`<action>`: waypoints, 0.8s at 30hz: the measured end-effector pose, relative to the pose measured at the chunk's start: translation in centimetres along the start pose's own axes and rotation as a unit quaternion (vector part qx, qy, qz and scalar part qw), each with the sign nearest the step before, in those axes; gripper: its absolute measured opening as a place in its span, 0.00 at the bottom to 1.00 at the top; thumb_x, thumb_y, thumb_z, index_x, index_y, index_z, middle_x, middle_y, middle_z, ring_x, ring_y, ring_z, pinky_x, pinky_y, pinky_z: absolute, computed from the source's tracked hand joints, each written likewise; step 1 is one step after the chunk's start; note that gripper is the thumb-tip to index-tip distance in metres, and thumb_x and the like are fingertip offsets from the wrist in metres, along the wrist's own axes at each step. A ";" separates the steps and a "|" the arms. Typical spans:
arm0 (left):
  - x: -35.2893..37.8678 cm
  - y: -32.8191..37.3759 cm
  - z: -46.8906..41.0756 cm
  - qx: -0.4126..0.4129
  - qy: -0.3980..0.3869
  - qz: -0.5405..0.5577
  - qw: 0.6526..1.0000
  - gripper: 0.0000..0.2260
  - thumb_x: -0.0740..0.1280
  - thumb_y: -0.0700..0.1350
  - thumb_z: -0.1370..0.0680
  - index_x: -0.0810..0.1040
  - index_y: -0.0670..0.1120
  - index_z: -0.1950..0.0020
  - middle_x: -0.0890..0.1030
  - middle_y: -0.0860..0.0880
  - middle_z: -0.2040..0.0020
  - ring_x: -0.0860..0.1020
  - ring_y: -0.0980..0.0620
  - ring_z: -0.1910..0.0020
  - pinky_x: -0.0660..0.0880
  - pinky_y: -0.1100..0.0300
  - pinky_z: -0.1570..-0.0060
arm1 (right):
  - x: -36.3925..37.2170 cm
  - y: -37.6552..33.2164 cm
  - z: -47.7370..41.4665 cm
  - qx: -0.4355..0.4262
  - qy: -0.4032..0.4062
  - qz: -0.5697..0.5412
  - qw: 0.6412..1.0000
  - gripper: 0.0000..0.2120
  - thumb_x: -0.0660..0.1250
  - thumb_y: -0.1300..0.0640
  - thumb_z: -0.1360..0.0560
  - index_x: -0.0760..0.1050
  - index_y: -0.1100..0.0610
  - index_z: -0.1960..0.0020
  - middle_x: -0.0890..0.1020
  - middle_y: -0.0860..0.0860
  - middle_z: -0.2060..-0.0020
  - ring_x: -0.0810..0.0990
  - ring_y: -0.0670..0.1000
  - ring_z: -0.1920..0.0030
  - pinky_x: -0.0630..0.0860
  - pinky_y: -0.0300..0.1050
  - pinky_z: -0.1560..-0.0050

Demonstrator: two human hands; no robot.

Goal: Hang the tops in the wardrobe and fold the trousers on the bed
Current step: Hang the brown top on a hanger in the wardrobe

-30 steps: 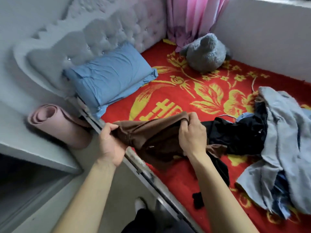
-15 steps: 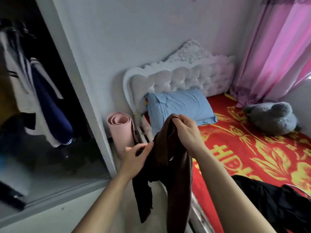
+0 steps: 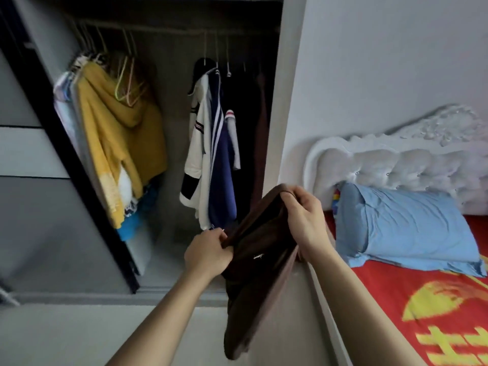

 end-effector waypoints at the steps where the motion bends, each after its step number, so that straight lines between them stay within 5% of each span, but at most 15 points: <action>1: -0.8 -1.7 -1.2 -0.027 -0.008 0.009 1.000 0.04 0.64 0.52 0.27 0.75 0.54 0.61 0.79 0.56 0.63 0.77 0.54 0.63 0.72 0.57 0.66 | 1.2 0.1 -1.1 -0.006 -0.006 -0.017 1.000 0.10 0.62 0.47 0.27 0.82 0.46 0.52 0.85 0.45 0.59 0.82 0.46 0.54 0.78 0.46 0.51; 4: -4.1 -5.5 -5.5 -0.078 0.016 0.086 0.993 0.04 0.65 0.47 0.25 0.78 0.52 0.59 0.82 0.52 0.62 0.81 0.51 0.62 0.78 0.55 0.60 | 5.8 0.3 -4.7 -0.033 -0.027 -0.063 0.997 0.13 0.63 0.56 0.25 0.82 0.43 0.48 0.85 0.43 0.57 0.82 0.41 0.57 0.75 0.32 0.56; 7: -7.7 -7.3 -10.1 -0.097 0.058 0.240 0.964 0.07 0.66 0.39 0.25 0.81 0.49 0.57 0.83 0.47 0.62 0.81 0.54 0.70 0.75 0.61 0.73 | 11.3 1.2 -8.5 -0.035 -0.045 -0.072 0.996 0.14 0.63 0.55 0.25 0.82 0.41 0.48 0.85 0.44 0.57 0.82 0.42 0.58 0.77 0.36 0.56; 12: -14.0 -9.6 -16.8 -0.203 0.051 0.497 0.842 0.06 0.64 0.37 0.21 0.78 0.45 0.48 0.84 0.46 0.61 0.83 0.50 0.65 0.78 0.58 0.71 | 20.0 2.1 -15.9 0.027 -0.078 -0.131 0.988 0.08 0.68 0.56 0.23 0.84 0.46 0.50 0.82 0.43 0.65 0.81 0.42 0.61 0.78 0.39 0.55; 16: -19.5 -12.0 -21.4 -0.198 0.047 0.572 0.794 0.07 0.62 0.38 0.20 0.77 0.44 0.45 0.84 0.45 0.55 0.83 0.50 0.60 0.78 0.52 0.62 | 26.5 1.7 -21.2 0.046 -0.115 -0.128 0.984 0.08 0.67 0.60 0.24 0.82 0.50 0.49 0.75 0.43 0.68 0.74 0.43 0.66 0.73 0.37 0.60; 21: -24.2 -15.8 -25.8 -0.191 0.132 0.505 0.831 0.05 0.65 0.39 0.22 0.79 0.47 0.52 0.84 0.46 0.60 0.82 0.51 0.65 0.77 0.58 0.70 | 33.5 0.6 -24.9 0.065 -0.144 -0.126 0.979 0.13 0.61 0.61 0.22 0.83 0.50 0.50 0.84 0.51 0.58 0.82 0.46 0.59 0.78 0.40 0.56; 24: -26.6 -18.3 -28.3 -0.169 0.160 0.447 0.864 0.05 0.68 0.40 0.25 0.81 0.48 0.59 0.84 0.48 0.66 0.82 0.49 0.66 0.76 0.60 0.69 | 37.3 -0.4 -27.0 0.072 -0.146 -0.133 0.978 0.16 0.57 0.63 0.23 0.83 0.51 0.53 0.80 0.51 0.63 0.77 0.44 0.66 0.72 0.37 0.65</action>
Point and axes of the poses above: each hand's wrist, its own z-axis away from the middle knuckle, its own x-axis out of the palm, y = z × x, the point moved 5 cm from there along -z, towards the middle knuckle
